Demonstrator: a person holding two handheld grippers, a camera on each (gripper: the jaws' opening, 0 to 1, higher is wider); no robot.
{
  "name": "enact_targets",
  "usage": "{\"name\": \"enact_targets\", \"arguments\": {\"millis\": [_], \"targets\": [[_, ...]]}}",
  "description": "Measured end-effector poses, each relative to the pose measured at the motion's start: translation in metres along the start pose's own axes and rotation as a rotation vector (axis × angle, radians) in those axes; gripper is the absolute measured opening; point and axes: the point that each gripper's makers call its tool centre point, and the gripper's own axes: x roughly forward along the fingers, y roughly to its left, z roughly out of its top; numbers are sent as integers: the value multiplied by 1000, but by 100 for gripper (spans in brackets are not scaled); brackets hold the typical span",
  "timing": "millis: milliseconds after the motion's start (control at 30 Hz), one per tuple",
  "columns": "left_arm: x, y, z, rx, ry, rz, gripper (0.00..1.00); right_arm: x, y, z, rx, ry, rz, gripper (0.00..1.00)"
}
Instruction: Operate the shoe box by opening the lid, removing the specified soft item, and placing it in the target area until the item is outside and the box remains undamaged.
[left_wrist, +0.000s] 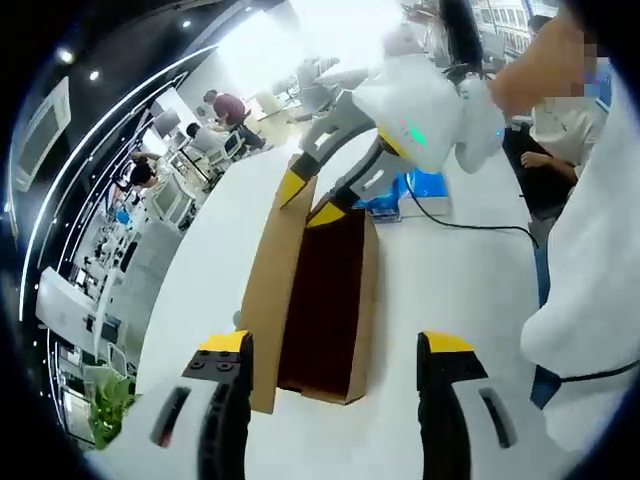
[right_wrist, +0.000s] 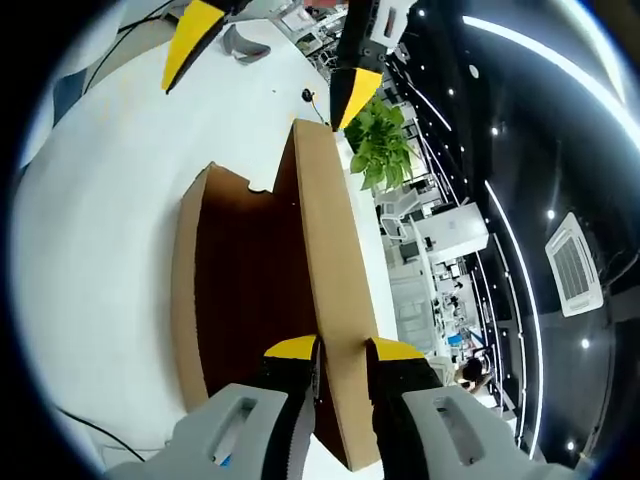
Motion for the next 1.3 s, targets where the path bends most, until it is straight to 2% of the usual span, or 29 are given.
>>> {"name": "enact_targets", "arguments": {"millis": [300, 500, 700, 767, 967, 1067, 1300], "targets": [[7, 23, -10, 12, 93, 33, 69, -1, 1, -1, 5, -13, 6, 18], [8, 35, -10, 18, 109, 48, 68, -1, 1, 0, 3, -16, 9, 18], [19, 38, -14, 42, 144, 47, 68, 0, 0, 0, 13, -15, 7, 18], [24, 41, -15, 101, 165, 55, 66, 0, -1, 1, 23, -15, 7, 18], [34, 41, -21, 116, 219, 36, 65, 0, -2, 1, 24, -15, 9, 17], [37, 41, -18, 101, 217, 35, 63, 0, -2, 1, 26, -15, 9, 17], [44, 45, -24, 115, 245, 41, 59, -1, -3, 2, 33, -17, 11, 17]]}}
